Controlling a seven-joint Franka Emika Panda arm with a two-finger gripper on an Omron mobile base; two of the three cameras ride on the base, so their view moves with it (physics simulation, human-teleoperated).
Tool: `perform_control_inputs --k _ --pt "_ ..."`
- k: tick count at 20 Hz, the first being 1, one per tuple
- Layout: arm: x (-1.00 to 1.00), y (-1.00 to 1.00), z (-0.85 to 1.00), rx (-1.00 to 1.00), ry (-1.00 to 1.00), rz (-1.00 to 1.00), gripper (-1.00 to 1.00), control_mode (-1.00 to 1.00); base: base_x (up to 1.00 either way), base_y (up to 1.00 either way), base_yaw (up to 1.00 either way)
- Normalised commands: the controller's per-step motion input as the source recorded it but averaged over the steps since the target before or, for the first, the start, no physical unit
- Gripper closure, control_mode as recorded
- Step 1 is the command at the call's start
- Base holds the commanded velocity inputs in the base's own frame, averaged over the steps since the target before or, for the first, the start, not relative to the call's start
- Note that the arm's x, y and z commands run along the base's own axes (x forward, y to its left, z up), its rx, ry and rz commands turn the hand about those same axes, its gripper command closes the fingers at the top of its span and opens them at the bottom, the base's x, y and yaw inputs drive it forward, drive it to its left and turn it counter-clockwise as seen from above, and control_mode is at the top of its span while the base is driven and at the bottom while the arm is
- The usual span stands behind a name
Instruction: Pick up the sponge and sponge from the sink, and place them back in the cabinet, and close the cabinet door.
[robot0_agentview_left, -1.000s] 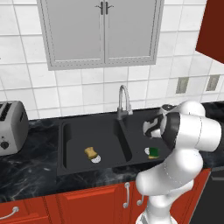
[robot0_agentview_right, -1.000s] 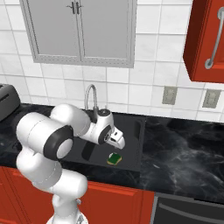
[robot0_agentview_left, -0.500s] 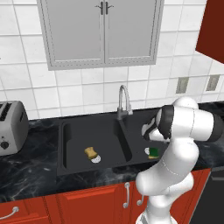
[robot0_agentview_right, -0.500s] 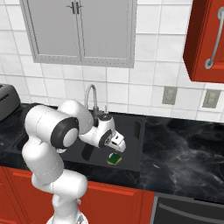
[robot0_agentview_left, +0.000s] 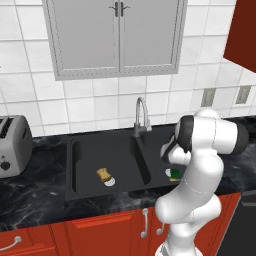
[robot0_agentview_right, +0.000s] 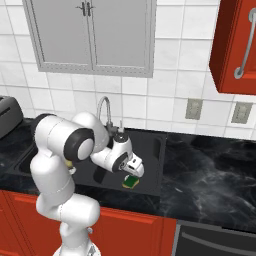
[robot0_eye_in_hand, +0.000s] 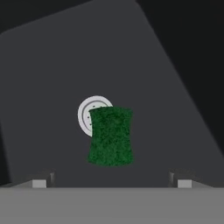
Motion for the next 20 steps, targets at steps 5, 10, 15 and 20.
perform_control_inputs --k 5,10,15,20 --pt "0.04 0.00 -0.17 0.00 0.00 0.00 -1.00 -1.00 0.00 0.00 0.00" --pt "0.06 0.00 -0.19 0.00 0.00 0.00 -1.00 -1.00 0.00 0.00 0.00" --pt "0.06 0.00 -0.19 0.00 0.00 0.00 -1.00 -1.00 0.00 0.00 0.00" --pt "0.03 0.00 -0.18 0.00 0.00 0.00 -1.00 -1.00 0.00 0.00 0.00"
